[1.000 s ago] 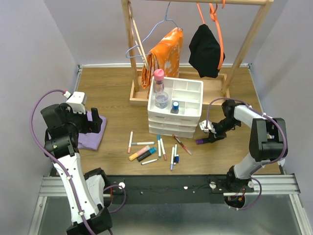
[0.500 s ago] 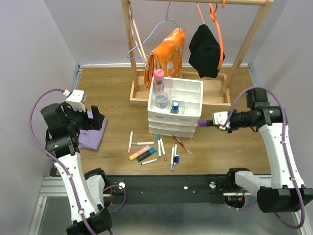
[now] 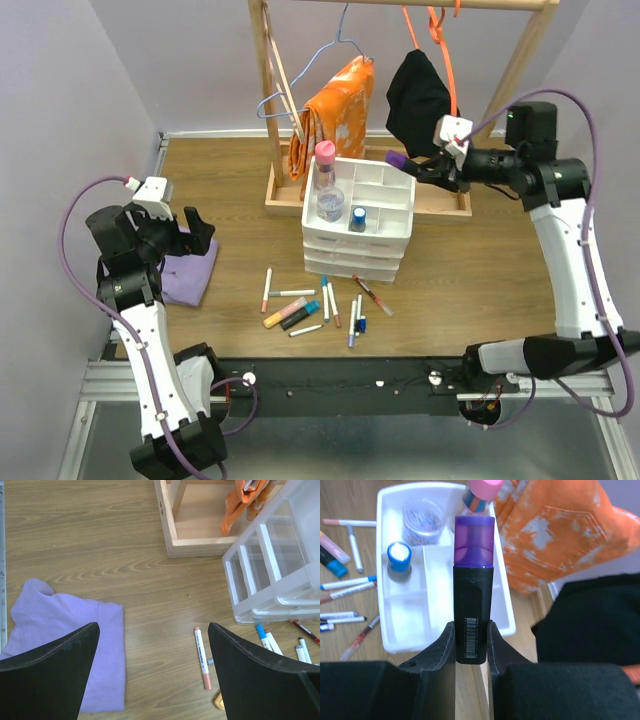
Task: Sort the stationery into containers
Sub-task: Place the pen in the storage box.
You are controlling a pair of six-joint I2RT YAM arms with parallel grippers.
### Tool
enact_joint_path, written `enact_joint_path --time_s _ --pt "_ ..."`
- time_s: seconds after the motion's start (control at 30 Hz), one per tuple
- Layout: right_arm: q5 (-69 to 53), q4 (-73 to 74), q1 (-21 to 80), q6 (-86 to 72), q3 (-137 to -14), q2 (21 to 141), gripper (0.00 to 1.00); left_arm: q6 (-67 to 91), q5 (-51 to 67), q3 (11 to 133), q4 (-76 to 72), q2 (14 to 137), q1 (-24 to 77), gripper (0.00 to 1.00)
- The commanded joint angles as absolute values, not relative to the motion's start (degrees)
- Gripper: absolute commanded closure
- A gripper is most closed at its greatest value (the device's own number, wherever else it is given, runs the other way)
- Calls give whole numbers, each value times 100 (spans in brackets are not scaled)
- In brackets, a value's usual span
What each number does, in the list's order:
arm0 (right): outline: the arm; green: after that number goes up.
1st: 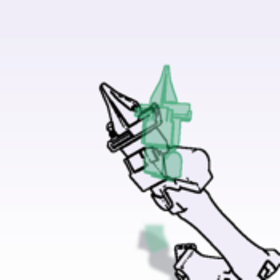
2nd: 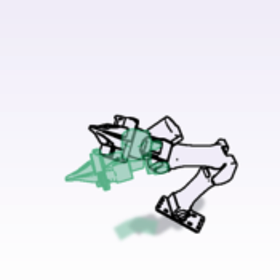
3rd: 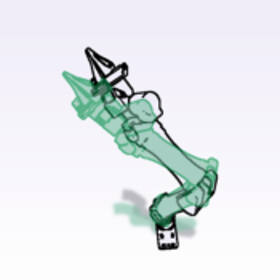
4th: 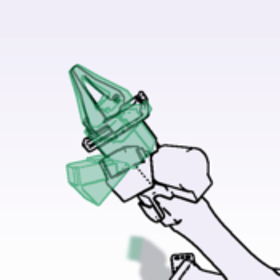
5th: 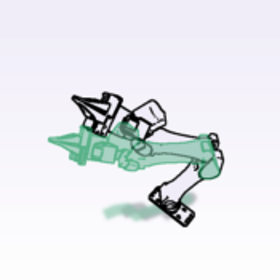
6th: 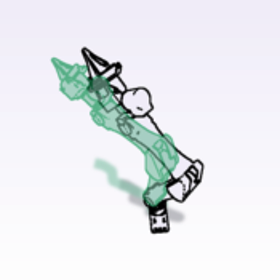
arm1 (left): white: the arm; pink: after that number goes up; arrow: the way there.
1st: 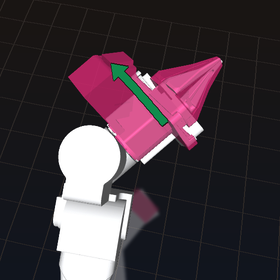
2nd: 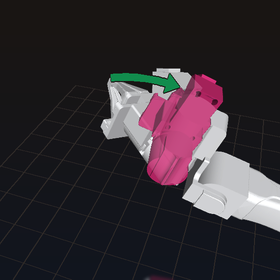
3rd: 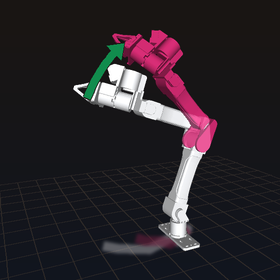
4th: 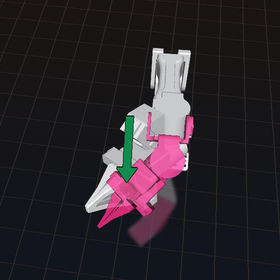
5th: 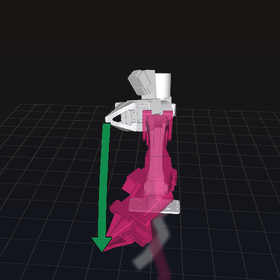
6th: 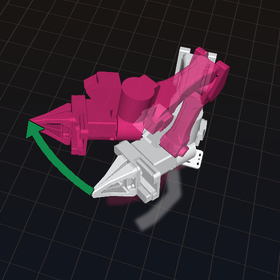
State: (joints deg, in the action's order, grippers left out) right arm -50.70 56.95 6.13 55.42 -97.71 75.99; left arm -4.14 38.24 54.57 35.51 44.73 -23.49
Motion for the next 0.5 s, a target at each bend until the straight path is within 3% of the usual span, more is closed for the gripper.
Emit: enact_joint_path --time_s 0.0,0.13,0.47 --pt "-4168 5721 1475 4694 -10230 8163 95 -290 3938 5344 3305 4280 -2312 1" --pt "-3806 6186 1942 4623 -10538 8595 95 -290 3911 5256 3357 4157 -2311 1" --pt "-3402 6135 2004 4623 -10152 8728 95 -343 3850 5150 3533 3955 -2312 1"
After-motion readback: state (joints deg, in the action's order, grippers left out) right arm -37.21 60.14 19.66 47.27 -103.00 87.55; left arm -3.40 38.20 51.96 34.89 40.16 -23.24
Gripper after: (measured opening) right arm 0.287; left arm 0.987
